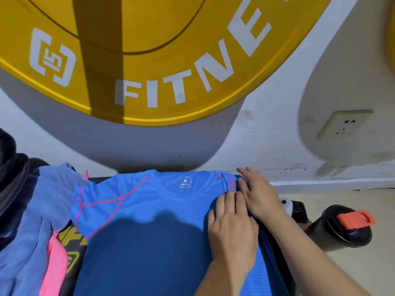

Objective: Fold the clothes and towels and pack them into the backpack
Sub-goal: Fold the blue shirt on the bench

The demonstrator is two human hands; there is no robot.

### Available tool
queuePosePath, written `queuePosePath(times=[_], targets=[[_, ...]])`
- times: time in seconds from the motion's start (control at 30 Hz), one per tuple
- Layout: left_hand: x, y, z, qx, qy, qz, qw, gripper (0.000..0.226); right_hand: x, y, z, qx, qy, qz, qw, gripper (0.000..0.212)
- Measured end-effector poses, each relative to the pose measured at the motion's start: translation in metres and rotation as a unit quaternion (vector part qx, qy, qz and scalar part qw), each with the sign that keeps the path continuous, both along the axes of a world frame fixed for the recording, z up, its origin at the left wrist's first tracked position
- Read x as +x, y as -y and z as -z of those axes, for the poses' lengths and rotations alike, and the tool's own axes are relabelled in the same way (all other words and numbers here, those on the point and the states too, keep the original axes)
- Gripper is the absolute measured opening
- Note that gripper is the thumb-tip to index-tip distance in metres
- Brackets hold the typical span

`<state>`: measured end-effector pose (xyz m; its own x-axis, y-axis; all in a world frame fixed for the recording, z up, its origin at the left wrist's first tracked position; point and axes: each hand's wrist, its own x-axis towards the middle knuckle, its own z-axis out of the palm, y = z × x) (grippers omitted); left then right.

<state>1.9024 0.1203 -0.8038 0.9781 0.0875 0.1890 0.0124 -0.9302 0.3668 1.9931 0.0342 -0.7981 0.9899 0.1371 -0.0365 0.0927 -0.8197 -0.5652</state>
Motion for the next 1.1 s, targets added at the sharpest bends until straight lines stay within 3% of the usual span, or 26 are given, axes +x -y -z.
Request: queuePosePath(times=[0.1, 0.27, 0.4, 0.5, 0.63, 0.73, 0.9, 1.0, 1.1], targets=[[-0.002, -0.003, 0.019, 0.034, -0.069, 0.043, 0.996, 0.065, -0.007, 0.004, 0.007, -0.057, -0.038, 0.004, 0.998, 0.036], [-0.001, -0.019, 0.011, 0.047, -0.057, 0.076, 0.994, 0.061, -0.010, -0.002, 0.006, -0.079, -0.058, 0.032, 0.995, 0.035], [-0.011, -0.077, -0.012, -0.062, 0.054, 0.020, 0.996, 0.045, -0.011, -0.011, 0.005, -0.178, 0.029, 0.051, 0.982, 0.040], [-0.028, -0.141, -0.032, -0.128, 0.041, -0.104, 0.985, 0.046, -0.015, -0.045, -0.011, -0.138, 0.117, -0.005, 0.983, 0.043], [-0.058, -0.215, -0.034, -0.172, 0.029, -0.266, 0.948, 0.043, -0.045, -0.122, -0.025, -0.080, 0.098, -0.165, 0.978, 0.049], [-0.073, -0.248, -0.028, -0.179, -0.017, -0.337, 0.924, 0.039, -0.073, -0.168, -0.016, -0.109, 0.052, -0.233, 0.965, 0.058], [-0.070, -0.271, -0.025, -0.350, -0.007, -0.356, 0.867, 0.043, -0.097, -0.192, 0.016, -0.179, 0.031, -0.211, 0.961, 0.055], [-0.063, -0.275, -0.025, -0.381, 0.036, -0.365, 0.849, 0.037, -0.101, -0.191, 0.017, -0.209, 0.034, -0.205, 0.956, 0.050], [-0.057, -0.279, -0.021, -0.449, 0.039, -0.384, 0.806, 0.027, -0.102, -0.190, 0.014, -0.212, 0.034, -0.205, 0.955, 0.050]])
